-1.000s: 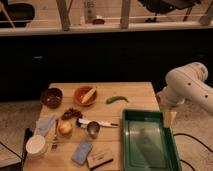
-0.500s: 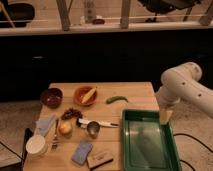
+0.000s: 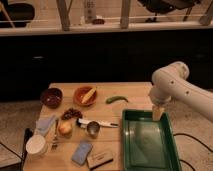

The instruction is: Place pepper in metal cup

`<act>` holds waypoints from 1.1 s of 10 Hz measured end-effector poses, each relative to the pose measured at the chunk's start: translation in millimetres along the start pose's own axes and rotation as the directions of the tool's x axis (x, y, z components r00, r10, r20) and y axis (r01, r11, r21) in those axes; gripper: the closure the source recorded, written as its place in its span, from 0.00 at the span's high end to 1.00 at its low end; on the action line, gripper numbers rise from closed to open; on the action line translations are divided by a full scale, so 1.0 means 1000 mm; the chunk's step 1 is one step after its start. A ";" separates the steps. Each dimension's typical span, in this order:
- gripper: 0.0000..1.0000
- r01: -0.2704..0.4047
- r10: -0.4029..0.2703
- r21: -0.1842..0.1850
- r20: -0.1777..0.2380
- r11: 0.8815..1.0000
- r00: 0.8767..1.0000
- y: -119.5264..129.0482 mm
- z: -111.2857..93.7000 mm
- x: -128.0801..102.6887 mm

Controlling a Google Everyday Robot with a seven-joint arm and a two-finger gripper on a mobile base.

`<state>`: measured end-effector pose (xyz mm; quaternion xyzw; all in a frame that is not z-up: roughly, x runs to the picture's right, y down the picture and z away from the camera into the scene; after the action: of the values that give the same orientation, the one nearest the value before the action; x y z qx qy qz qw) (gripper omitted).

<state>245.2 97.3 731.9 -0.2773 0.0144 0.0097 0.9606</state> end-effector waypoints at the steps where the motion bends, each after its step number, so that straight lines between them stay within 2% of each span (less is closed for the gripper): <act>1: 0.80 0.002 -0.002 0.002 0.005 1.000 1.000 -0.005 0.005 -0.008; 5: 0.80 0.008 -0.008 0.011 0.020 1.000 1.000 -0.017 0.018 -0.019; 9: 0.80 0.021 -0.022 0.023 0.048 1.000 0.999 -0.037 0.031 -0.041; 11: 0.80 0.024 -0.026 0.029 0.056 0.999 0.998 -0.044 0.035 -0.042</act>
<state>204.9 78.0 786.8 -0.2634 -0.0160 0.0052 0.9645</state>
